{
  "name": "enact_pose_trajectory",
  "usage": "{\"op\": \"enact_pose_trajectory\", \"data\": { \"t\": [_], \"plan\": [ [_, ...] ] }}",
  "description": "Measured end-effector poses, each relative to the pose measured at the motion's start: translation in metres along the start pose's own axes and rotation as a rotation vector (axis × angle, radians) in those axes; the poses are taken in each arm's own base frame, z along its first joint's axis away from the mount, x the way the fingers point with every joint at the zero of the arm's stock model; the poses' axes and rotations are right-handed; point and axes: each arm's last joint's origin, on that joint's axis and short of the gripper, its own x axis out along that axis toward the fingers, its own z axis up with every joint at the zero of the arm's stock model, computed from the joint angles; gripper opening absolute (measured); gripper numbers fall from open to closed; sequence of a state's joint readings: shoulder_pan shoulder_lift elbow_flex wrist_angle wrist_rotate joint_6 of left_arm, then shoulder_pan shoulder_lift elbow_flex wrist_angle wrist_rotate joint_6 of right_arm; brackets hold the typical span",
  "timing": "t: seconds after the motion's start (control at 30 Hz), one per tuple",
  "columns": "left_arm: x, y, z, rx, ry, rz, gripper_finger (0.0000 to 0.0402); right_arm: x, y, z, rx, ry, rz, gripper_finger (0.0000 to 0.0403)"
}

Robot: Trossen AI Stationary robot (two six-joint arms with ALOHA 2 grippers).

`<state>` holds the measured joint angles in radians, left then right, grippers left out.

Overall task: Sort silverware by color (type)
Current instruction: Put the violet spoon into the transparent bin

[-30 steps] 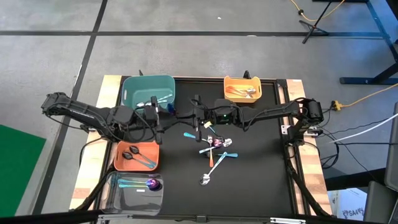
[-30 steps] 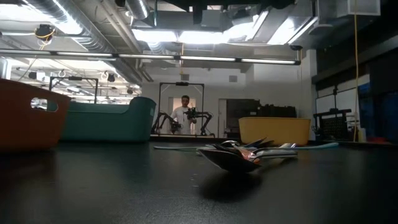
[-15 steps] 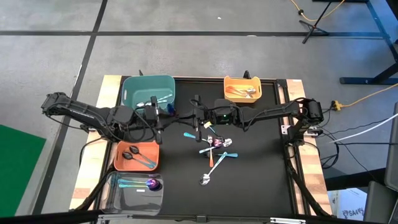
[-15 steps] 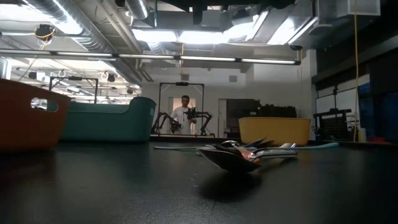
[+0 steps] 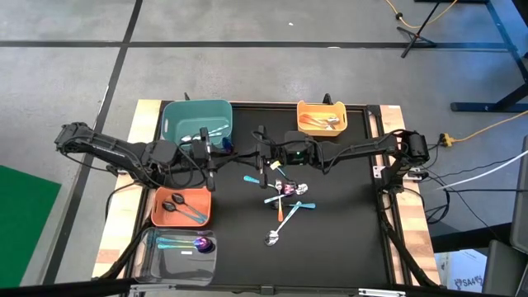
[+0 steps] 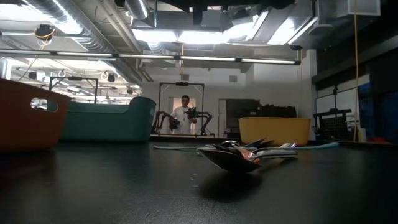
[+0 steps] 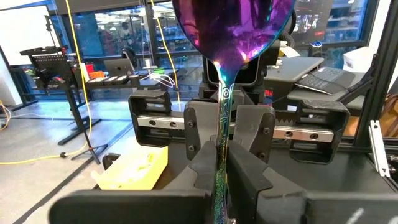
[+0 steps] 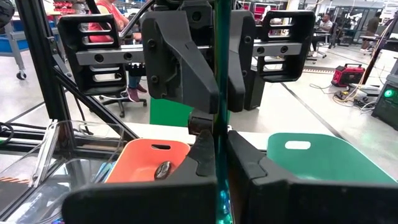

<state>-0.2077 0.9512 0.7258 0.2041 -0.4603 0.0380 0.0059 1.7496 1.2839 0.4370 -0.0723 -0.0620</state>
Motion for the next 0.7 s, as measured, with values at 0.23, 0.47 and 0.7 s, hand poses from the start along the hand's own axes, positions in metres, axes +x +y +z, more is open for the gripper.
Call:
{"op": "enact_pose_trajectory", "data": {
  "t": [0.23, 0.47, 0.7],
  "plan": [
    [0.0, 0.0, 0.0, -0.002, 0.0, 0.0, 0.0017, 0.0, 0.0, 0.0, 0.001, 0.0, 0.0, 0.0005],
    [0.0, 0.0, -0.001, 0.001, 0.004, -0.001, 0.0017, 0.0, 0.0, 0.0, 0.004, 0.002, 0.0, 0.0081],
    [0.0, 0.0, -0.001, -0.01, 0.004, -0.008, 0.0016, -0.011, 0.0, 0.0, 0.013, 0.142, -0.008, 0.0133]
  ]
}}
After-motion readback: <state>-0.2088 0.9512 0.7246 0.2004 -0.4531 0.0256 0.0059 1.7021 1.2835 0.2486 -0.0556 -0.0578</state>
